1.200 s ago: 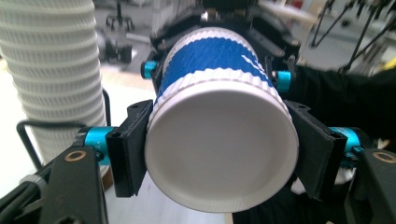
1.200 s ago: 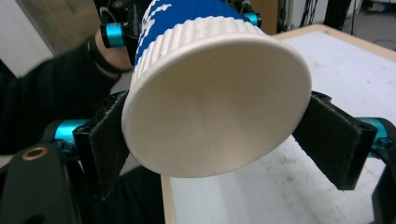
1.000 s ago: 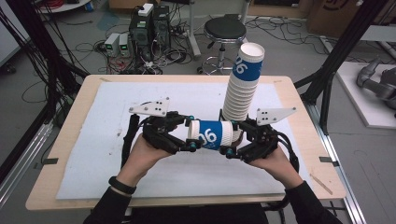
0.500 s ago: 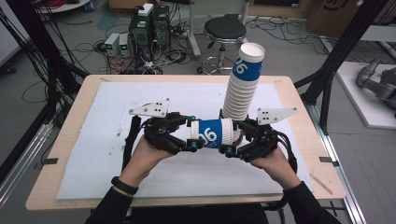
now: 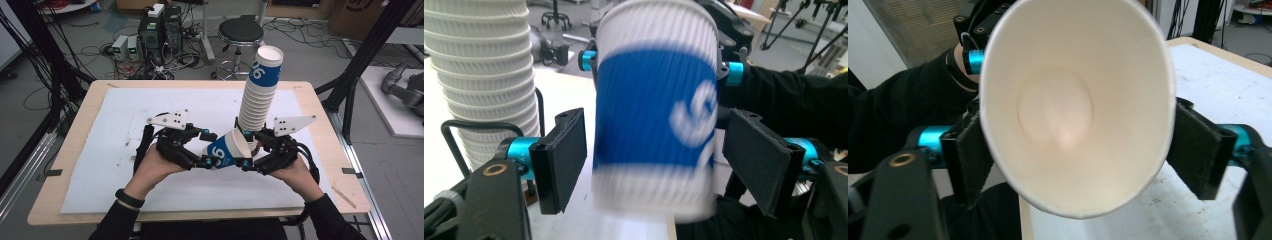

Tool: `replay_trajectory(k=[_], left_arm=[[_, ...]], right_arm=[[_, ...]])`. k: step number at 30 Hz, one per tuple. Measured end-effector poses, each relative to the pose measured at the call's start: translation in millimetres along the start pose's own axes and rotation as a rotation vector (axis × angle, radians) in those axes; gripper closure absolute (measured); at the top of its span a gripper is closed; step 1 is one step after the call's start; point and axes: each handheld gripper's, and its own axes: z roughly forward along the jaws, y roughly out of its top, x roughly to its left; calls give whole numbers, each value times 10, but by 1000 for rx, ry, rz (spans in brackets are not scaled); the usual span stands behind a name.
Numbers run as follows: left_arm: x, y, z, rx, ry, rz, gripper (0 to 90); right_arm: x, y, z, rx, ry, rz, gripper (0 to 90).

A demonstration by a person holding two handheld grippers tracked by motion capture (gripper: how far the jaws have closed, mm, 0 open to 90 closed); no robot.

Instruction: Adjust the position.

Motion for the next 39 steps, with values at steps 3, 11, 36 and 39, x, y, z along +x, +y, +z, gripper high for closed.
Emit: replay_trajectory(k=[3, 11, 36, 39], left_arm=[[0, -2, 15, 22, 4, 4, 258], [-9, -5, 40, 85, 7, 7, 236], [-6, -49, 230, 191, -28, 38, 296], [-3, -52, 224, 164, -27, 38, 296]], right_arm=[[6, -2, 7, 11, 3, 0, 221], [-1, -2, -4, -1, 0, -10, 228], [40, 12, 7, 1, 10, -20, 192], [40, 20, -9, -24, 3, -9, 185]])
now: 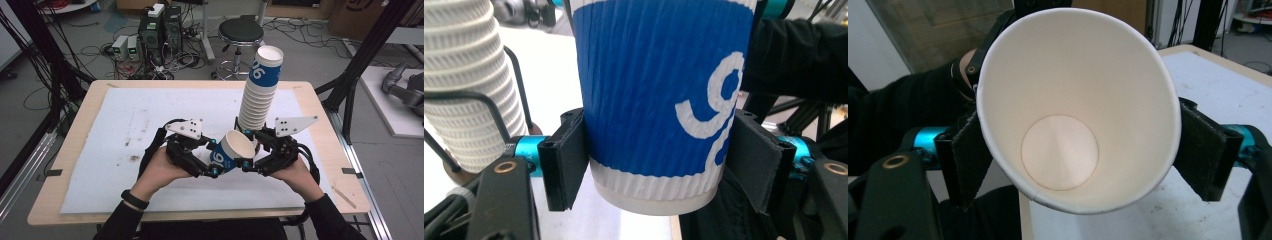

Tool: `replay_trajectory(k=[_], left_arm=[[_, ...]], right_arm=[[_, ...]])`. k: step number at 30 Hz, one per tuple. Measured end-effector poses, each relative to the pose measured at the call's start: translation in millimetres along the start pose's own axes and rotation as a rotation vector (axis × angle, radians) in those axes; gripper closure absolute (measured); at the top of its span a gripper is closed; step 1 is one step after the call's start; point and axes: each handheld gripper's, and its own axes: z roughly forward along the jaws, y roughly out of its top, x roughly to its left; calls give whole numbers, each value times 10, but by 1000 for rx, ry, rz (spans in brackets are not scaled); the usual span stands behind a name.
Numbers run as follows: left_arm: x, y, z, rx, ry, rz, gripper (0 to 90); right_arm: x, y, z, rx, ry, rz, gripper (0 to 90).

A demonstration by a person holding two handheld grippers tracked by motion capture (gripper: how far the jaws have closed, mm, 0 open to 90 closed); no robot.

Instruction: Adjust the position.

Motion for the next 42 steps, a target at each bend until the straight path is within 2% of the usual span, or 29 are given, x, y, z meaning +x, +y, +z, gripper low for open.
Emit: replay_trajectory(k=[5, 9, 11, 15, 18, 21, 22, 24, 25, 27, 30, 32, 34, 40, 42], left_arm=[[-6, 8, -43, -67, 5, 12, 298], [-6, 5, -47, -82, 5, 16, 299], [-5, 4, -49, -87, 9, 16, 299], [-2, 3, -67, -90, 12, 23, 299], [6, 0, -85, -110, 17, 22, 299], [16, -14, -118, -155, 20, 8, 299], [17, -21, -118, -176, 14, -1, 299], [19, -22, -118, -183, 11, -2, 298], [11, -24, -104, -207, 14, -1, 298], [12, -28, -86, -227, 3, 1, 298], [9, -33, -47, -225, -10, 0, 297], [1, -35, -18, -217, -7, 1, 297], [-1, -35, 1, -220, -12, 0, 296], [-16, -34, 15, -190, -9, 2, 291], [-15, -31, 17, -140, -4, -3, 282]], right_arm=[[5, 15, -32, -41, 0, 7, 184], [21, 26, -39, -58, -3, 18, 179], [20, 27, -41, -60, 5, 16, 141], [25, 29, -51, -67, -2, 6, 140], [27, 29, -54, -67, -13, 16, 140], [18, 25, -57, -79, -35, 26, 140], [18, 24, -56, -84, -32, 32, 140], [14, 23, -49, -90, -28, 32, 141], [29, 19, -34, -94, -16, 25, 141], [40, 14, -25, -124, -16, 28, 142], [41, 14, -19, -148, 2, 45, 147], [42, 11, -33, -179, 3, 51, 212], [45, 10, -36, -185, -1, 37, 217], [47, 10, -33, -161, 10, 28, 233], [49, 10, -23, -136, 7, 15, 236]])
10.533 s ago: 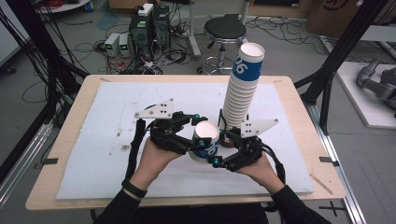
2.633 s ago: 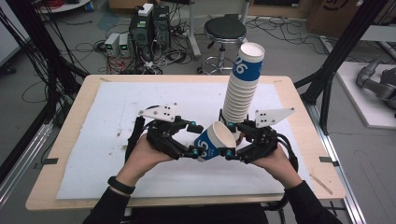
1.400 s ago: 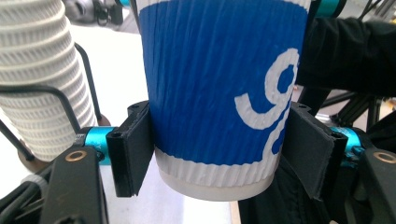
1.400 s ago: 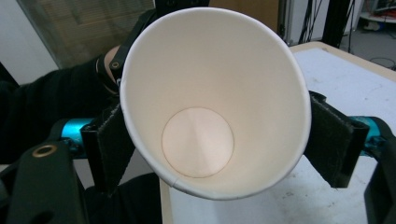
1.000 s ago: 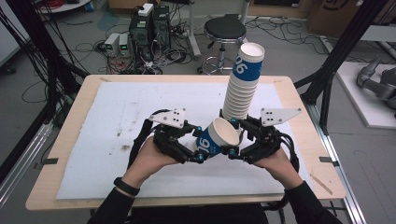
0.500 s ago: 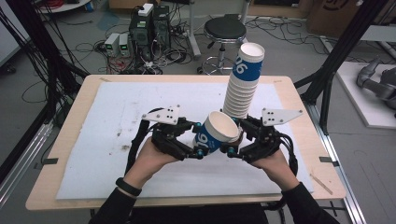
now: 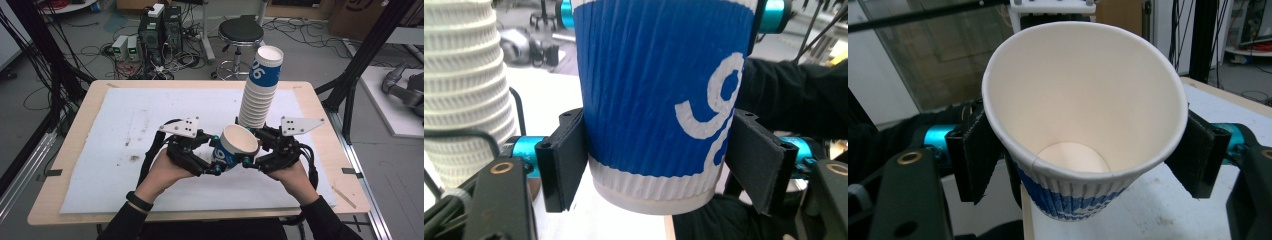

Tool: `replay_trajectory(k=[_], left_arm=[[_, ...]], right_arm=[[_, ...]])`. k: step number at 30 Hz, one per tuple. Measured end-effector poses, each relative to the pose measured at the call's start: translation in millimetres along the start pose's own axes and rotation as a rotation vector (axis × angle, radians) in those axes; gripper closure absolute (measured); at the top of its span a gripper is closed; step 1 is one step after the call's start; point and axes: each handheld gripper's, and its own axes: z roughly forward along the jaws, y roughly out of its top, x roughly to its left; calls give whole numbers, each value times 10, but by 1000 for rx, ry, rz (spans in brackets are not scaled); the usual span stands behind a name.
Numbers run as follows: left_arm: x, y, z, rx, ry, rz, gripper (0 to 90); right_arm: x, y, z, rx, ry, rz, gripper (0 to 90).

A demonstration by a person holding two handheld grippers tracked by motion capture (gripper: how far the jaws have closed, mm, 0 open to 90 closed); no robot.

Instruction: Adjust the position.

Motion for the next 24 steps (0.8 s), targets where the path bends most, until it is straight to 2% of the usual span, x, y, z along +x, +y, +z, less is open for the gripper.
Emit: replay_trajectory(k=[2, 3, 4, 5, 6, 8, 9, 14, 16, 19, 22, 24], left_arm=[[-2, 3, 12, 41, 13, -4, 238], [-2, 3, 12, 41, 13, -4, 228], [-5, 7, 17, 60, 24, -2, 228], [-5, 8, 33, 85, 19, -3, 214], [-8, 9, 46, 106, 24, 2, 211], [-9, 7, 57, 106, 25, 3, 204], [-12, 7, 73, 113, 18, -1, 203], [-17, 3, 127, 123, 15, -8, 203], [-17, 0, 139, 125, 13, -12, 205], [-11, -11, 152, 116, 7, -15, 230], [-16, -21, 162, 103, -2, -7, 274], [-20, -15, 158, 69, -5, -1, 275]], right_arm=[[-5, 5, 7, 33, -5, -15, 237], [-5, 8, 16, 54, -2, -16, 237], [-5, 8, 16, 54, -2, -16, 237], [2, 13, 34, 91, -7, -29, 237], [5, 13, 40, 98, -4, -26, 238], [3, 16, 55, 115, -6, -32, 238], [13, 13, 79, 147, -16, -44, 239], [20, 4, 104, 172, -10, -42, 242], [15, 1, 117, 176, -11, -57, 243], [28, 3, 122, 195, -10, -53, 244], [42, 30, 134, 212, -21, -80, 240], [57, 50, 127, 198, -27, -84, 223]])
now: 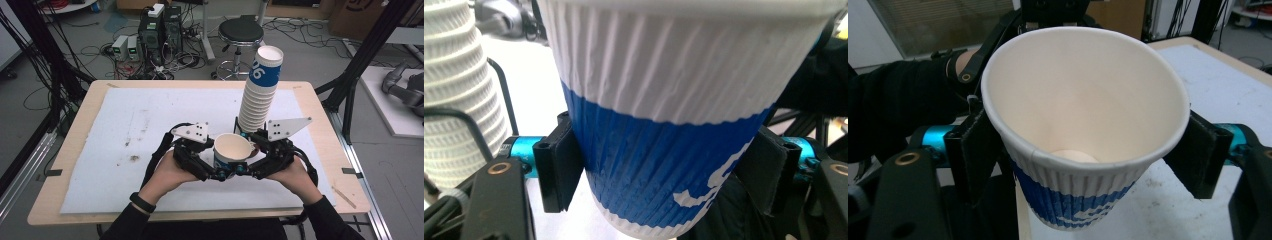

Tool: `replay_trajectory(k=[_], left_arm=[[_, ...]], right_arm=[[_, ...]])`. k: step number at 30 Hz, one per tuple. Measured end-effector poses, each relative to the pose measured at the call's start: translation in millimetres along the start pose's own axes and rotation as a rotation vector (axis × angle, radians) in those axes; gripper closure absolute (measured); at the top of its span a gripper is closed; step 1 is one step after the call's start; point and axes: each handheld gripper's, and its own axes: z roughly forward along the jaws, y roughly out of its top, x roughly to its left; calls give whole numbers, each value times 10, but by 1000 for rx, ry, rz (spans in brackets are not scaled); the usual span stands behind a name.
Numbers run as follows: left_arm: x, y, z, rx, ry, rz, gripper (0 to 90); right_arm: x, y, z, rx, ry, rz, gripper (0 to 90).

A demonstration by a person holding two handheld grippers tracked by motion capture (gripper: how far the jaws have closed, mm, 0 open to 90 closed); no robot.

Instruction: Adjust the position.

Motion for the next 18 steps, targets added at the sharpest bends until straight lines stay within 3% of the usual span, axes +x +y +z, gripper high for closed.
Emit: replay_trajectory(k=[10, 18], left_arm=[[-24, 6, 0, -82, 6, 27, 279], [-25, -2, 6, -104, 13, 32, 278]], right_arm=[[25, 11, -39, -79, 21, 39, 187], [11, -4, -33, -130, 32, 75, 193]])
